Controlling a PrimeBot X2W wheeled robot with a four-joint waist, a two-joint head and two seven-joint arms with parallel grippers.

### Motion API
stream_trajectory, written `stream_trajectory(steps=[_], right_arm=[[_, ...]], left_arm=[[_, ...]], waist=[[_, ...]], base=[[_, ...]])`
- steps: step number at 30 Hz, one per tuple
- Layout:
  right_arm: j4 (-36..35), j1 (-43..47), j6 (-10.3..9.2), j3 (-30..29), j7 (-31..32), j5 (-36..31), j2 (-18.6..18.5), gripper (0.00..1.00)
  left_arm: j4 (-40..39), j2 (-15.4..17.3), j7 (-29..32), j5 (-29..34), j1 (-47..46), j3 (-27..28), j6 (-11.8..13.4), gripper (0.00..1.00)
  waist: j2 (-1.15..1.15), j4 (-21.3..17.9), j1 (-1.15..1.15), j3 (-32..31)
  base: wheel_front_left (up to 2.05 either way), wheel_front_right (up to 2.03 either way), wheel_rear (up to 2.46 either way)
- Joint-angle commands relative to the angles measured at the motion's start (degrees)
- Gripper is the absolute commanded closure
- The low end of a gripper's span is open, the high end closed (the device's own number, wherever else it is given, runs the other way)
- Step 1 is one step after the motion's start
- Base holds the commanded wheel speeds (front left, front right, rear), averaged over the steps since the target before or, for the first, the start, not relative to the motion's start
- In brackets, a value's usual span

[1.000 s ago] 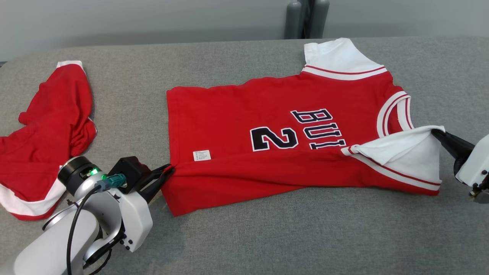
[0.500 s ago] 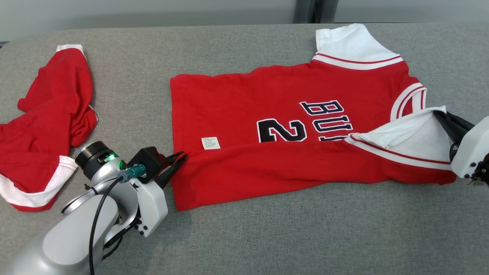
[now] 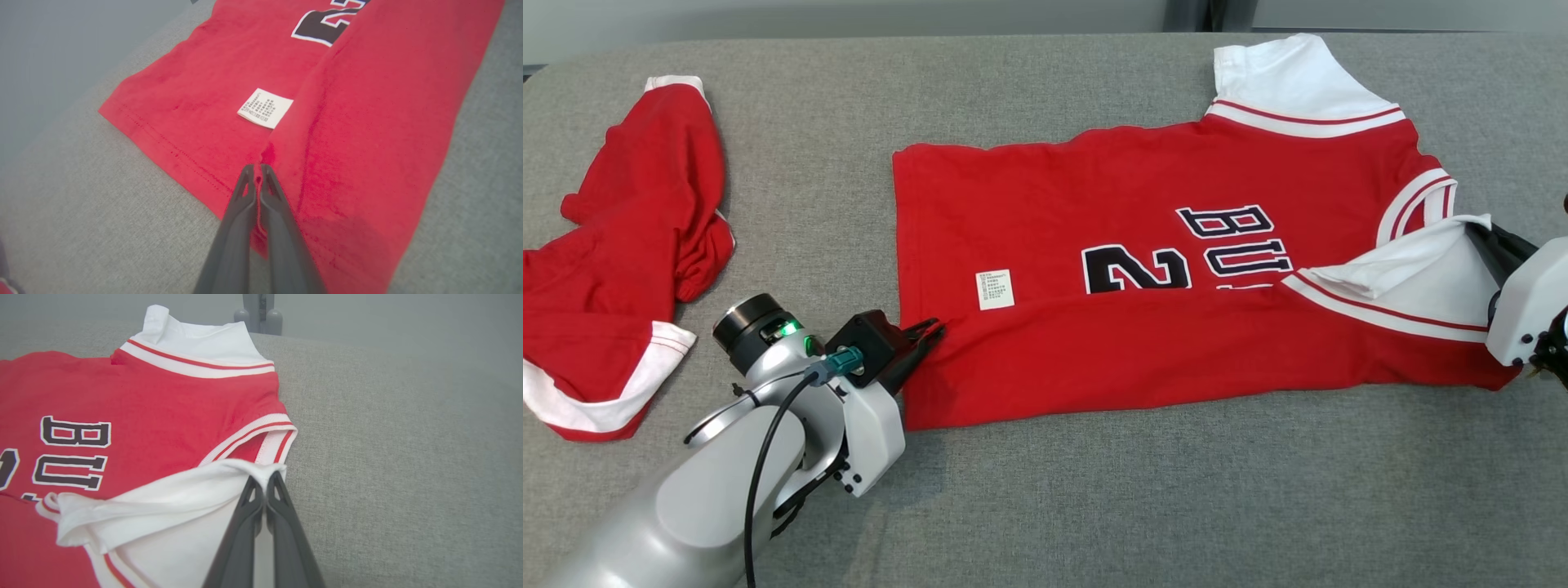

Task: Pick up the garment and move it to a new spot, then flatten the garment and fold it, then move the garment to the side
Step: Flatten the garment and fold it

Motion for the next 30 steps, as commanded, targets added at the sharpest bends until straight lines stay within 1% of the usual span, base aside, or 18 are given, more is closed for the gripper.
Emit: stream_trajectory(steps=[1,2,3,4,5,6,7,10,13,17,18,19,21,25,28,30], right_arm=[[0.77,-0.69,0.00,0.47,-0.72,0.44,-0.05,1.00],[1.92,-0.99,0.00,0.39,-1.05,0.97,0.19,0.84],[2.64,-1.25,0.00,0.46,-1.34,1.18,0.47,0.08],[3.31,-1.52,0.00,0.58,-1.84,1.73,1.07,0.00],[3.97,-1.76,0.00,0.54,-2.36,2.13,1.43,0.00],[4.46,-1.98,0.01,0.72,-2.88,2.45,1.61,0.00],[4.89,-2.12,0.01,0.92,-3.49,2.80,1.74,0.00],[5.38,-1.52,0.00,1.57,-5.69,3.65,1.73,0.00],[5.06,-0.24,0.00,2.02,-9.53,3.77,1.19,0.00],[4.85,2.48,0.00,1.58,-16.12,3.02,1.24,0.00],[5.21,4.36,0.01,1.09,-19.27,2.53,1.70,0.00],[5.21,4.36,0.01,1.09,-19.27,2.53,1.70,0.00],[5.91,6.35,0.01,-0.16,-21.82,2.19,2.59,0.00],[6.97,11.18,0.01,-3.84,-24.57,3.08,5.16,0.00],[7.14,14.55,0.01,-6.44,-25.22,3.22,7.26,0.00],[7.44,16.35,0.01,-7.53,-25.42,2.72,8.59,0.00]], left_arm=[[0.45,-0.23,-0.41,-0.09,-1.25,-0.08,-0.21,1.00],[0.82,-0.36,-0.58,-0.20,-1.36,-0.15,-0.21,1.00],[1.46,-0.57,-0.44,-0.74,-1.21,-0.02,-0.19,1.00],[2.02,-0.87,-0.09,-1.14,-0.97,0.15,-0.09,0.75],[2.47,-1.18,0.11,-1.66,-0.78,0.44,0.02,0.25],[2.80,-1.54,-0.02,-2.17,-0.60,0.73,0.20,0.03],[3.17,-1.85,-0.36,-2.68,-0.38,1.05,0.44,0.00],[3.70,-2.44,-1.93,-3.75,0.41,2.45,2.22,0.00],[3.54,-3.28,-4.86,-5.33,1.91,4.71,5.08,0.00],[1.93,-4.95,-8.36,-9.67,4.85,10.19,9.47,0.00],[0.75,-5.37,-9.35,-10.49,6.71,12.47,11.81,0.00],[0.75,-5.37,-9.35,-10.49,6.71,12.47,11.81,0.00],[-0.78,-6.54,-9.85,-11.83,9.20,14.87,13.81,0.00],[-6.11,-9.21,-10.18,-13.66,14.21,20.64,16.14,0.00],[-9.29,-10.78,-10.10,-12.87,19.19,24.88,17.86,0.00],[-9.89,-11.94,-10.11,-12.49,21.67,26.29,18.32,0.00]], waist=[[0.00,0.05,0.00,0.01],[0.00,0.07,0.00,-0.03],[0.00,0.09,0.00,-0.13],[0.00,0.08,0.00,-0.25],[0.00,0.08,0.00,-0.41],[0.00,0.07,0.00,-0.63],[0.00,0.06,0.00,-0.86],[0.00,-0.11,0.00,-1.92],[0.00,-0.22,0.00,-3.27],[0.00,-0.50,0.00,-5.26],[0.00,-0.63,0.00,-6.27],[0.00,-0.63,0.00,-6.27],[0.00,-0.67,0.00,-7.19],[0.00,-0.67,0.00,-8.72],[0.00,-0.85,0.00,-9.31],[0.00,-1.02,0.00,-9.57]], base=[[0.00,0.00,0.00],[0.00,0.00,0.00],[0.00,0.00,0.00],[0.00,0.00,0.00],[0.00,0.00,0.00],[0.00,0.00,0.00],[0.00,0.00,0.00],[0.00,0.00,0.00],[0.00,0.00,0.00],[0.00,0.00,0.00],[0.00,0.00,0.00],[0.00,0.00,0.00],[0.00,0.00,0.00],[0.00,0.00,0.00],[0.00,0.00,0.00],[0.00,0.00,0.00]])
